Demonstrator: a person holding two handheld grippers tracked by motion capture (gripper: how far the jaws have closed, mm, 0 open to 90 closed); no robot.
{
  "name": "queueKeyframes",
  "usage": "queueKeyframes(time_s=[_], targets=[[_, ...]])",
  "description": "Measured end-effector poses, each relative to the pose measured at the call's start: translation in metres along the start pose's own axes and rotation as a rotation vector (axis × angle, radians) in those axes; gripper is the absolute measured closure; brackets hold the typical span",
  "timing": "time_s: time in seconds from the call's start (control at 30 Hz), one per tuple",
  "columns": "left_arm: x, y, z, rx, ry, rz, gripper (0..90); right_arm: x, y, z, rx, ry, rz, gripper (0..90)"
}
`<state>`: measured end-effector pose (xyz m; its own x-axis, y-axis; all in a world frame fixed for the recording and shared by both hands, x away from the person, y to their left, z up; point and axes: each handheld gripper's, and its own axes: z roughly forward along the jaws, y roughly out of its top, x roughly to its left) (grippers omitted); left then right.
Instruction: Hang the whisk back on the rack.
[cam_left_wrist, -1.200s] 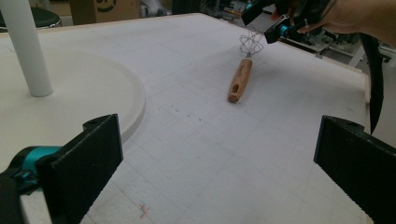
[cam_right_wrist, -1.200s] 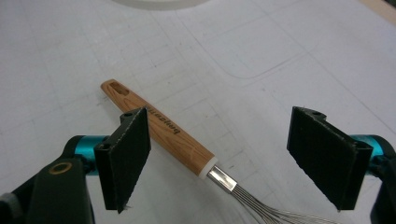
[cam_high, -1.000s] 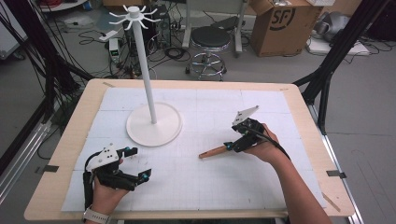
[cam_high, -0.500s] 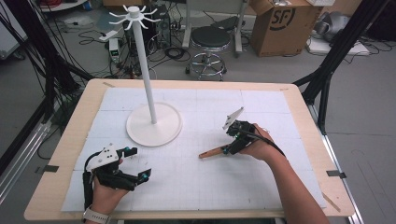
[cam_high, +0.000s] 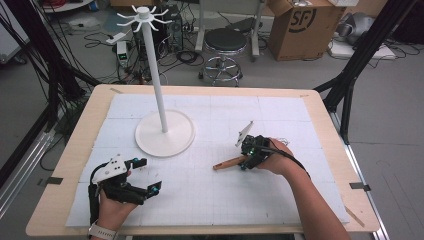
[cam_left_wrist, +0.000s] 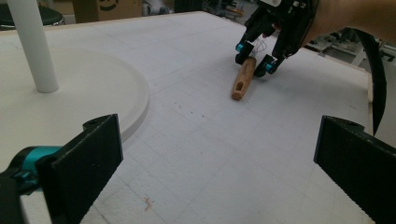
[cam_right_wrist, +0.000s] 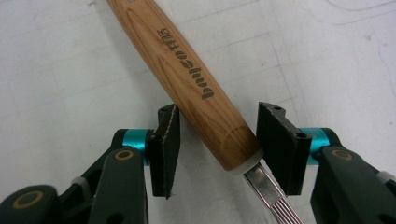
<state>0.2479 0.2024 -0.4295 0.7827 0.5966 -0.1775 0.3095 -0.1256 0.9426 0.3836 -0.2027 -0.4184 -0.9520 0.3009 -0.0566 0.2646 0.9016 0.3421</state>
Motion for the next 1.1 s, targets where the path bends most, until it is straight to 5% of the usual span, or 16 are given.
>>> queueKeyframes(time_s=[0.27,0.33,0.77,1.1], targets=[[-0.001,0.000,0.001,0.003,0.004,-0.004,1.7,0.005,-0.001,-0.002,0.032,0.019,-0.012,59.2],[-0.001,0.000,0.001,0.004,-0.001,0.000,1.7,0.008,-0.002,-0.004,0.045,0.010,-0.019,68.7],[-0.002,0.000,0.003,0.011,0.000,0.002,1.7,0.007,-0.011,-0.008,0.017,0.055,0.026,60.9],[-0.002,0.001,0.003,0.008,0.000,0.004,1.7,0.013,-0.013,-0.006,0.015,0.034,0.020,69.8]])
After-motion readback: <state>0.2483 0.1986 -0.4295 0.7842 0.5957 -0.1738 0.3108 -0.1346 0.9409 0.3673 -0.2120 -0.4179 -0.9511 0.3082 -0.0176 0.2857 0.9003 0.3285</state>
